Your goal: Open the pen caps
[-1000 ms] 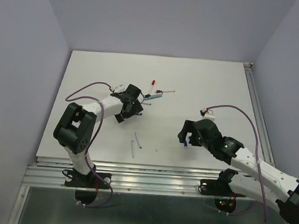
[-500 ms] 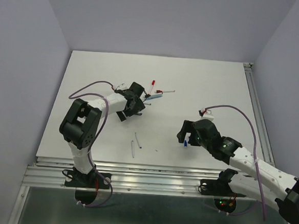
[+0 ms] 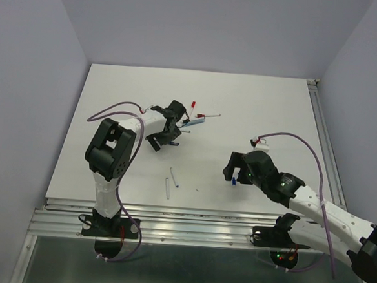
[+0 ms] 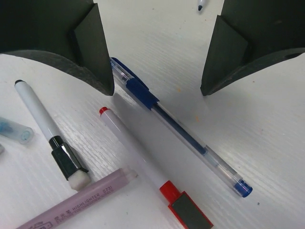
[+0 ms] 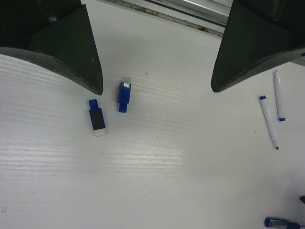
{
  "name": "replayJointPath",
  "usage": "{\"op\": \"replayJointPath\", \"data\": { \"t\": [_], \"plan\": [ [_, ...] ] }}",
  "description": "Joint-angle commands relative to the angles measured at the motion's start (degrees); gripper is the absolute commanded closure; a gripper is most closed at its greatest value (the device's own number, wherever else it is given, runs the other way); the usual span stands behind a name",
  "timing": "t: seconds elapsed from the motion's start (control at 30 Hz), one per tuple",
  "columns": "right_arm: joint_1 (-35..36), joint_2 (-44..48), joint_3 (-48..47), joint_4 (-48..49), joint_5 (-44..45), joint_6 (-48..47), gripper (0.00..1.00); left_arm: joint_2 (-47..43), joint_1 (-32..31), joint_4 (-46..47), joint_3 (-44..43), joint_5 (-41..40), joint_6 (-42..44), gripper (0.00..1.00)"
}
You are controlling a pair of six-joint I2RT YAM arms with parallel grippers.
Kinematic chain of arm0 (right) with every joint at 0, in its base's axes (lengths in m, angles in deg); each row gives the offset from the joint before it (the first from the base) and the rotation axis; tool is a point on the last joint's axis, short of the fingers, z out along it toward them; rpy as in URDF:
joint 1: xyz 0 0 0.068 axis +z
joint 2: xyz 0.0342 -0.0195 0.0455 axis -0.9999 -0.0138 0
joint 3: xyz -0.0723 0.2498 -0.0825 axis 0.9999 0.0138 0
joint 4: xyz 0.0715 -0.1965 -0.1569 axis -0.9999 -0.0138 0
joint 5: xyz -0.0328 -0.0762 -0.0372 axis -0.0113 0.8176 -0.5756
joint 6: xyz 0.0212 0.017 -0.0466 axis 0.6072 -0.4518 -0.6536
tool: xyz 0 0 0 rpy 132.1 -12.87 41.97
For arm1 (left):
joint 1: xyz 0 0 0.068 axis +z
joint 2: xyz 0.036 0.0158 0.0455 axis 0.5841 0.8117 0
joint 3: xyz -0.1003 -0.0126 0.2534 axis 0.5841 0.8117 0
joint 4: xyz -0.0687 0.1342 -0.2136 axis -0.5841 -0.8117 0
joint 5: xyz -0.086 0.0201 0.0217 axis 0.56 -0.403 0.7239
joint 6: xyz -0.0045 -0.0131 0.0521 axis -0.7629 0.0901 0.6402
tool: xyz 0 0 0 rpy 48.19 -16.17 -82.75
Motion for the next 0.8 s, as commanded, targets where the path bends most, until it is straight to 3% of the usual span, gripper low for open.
{"op": "replayJointPath", "data": {
  "t": [0.0,0.33,0.77],
  "plan": [
    [0.0,1.9,0.5,3.0,1.0,-1.4,0.0,2.5,-0.3,-6.0,-2.0,-3.0,-1.3,0.16],
    [0.0,6.3,1.2,2.2,2.9,-2.1,0.0,0.6,-0.8,-5.0,3.4,-2.6,-0.4,0.28],
    [0.0,5.9,1.4,1.1,4.1,-1.2,0.0,-5.5,1.4,-1.7,10.7,-4.3,1.2,0.28]
  ]
}}
